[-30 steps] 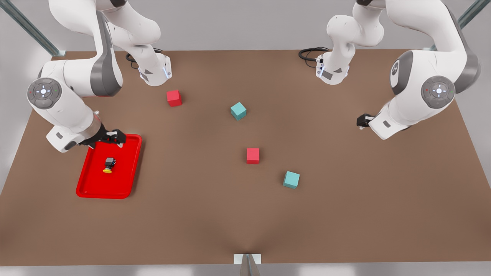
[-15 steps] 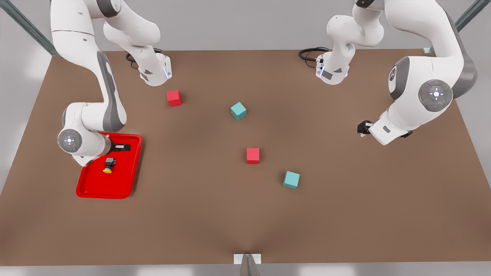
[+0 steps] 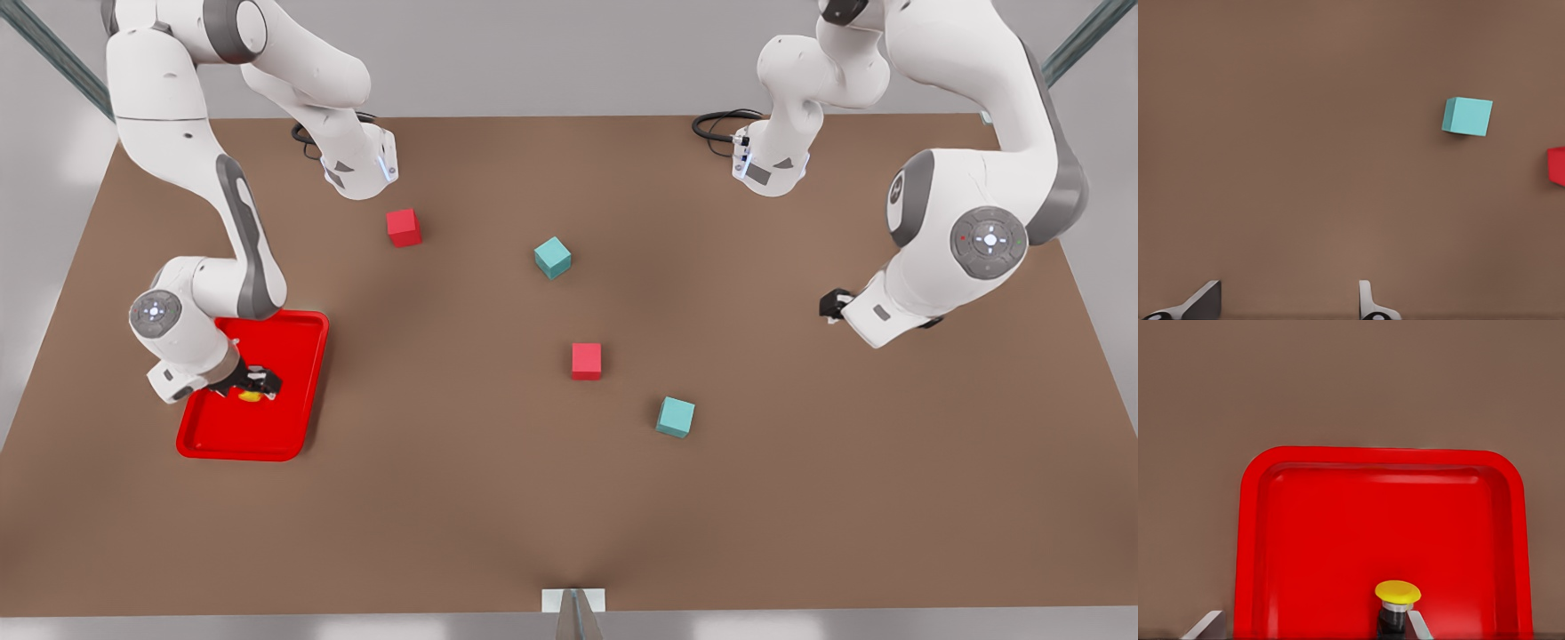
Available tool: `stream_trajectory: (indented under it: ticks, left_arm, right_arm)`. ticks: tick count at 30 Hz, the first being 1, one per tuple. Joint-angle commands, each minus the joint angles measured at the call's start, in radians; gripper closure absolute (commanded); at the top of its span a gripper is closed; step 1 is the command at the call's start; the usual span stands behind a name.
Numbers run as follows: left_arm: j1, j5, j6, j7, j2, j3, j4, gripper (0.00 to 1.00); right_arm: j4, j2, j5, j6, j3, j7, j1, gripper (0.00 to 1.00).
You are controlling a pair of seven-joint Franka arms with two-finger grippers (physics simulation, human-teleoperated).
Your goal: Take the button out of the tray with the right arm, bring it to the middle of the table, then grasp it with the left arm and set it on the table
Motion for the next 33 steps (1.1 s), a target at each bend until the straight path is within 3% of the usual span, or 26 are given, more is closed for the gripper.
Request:
stream_trajectory:
  ticks: [1, 6, 8, 16, 33]
  left_arm:
    - [0.0, 0.001, 0.003, 0.004, 0.002, 0.001, 0.0, 0.0]
    - [0.0, 0.001, 0.004, 0.004, 0.006, 0.001, 0.0, 0.0]
    - [0.002, 0.001, 0.004, 0.004, 0.008, 0.001, 0.0, 0.0]
    - [0.002, 0.001, 0.004, 0.004, 0.014, 0.001, 0.0, 0.0]
    - [0.003, 0.001, 0.004, 0.004, 0.016, 0.001, 0.0, 0.0]
  right_arm:
    - [-0.028, -0.003, 0.003, 0.031, 0.0, -0.018, -0.006, 0.0]
    - [-0.017, 0.0, 0.001, -0.009, -0.003, -0.024, -0.038, 0.0]
    - [0.015, 0.005, 0.001, -0.134, -0.003, -0.027, -0.043, 0.0]
    - [0.058, 0.066, 0.015, -0.277, -0.003, -0.054, -0.082, 0.0]
    - [0.067, 0.174, 0.023, -0.202, -0.005, -0.048, -0.121, 0.0]
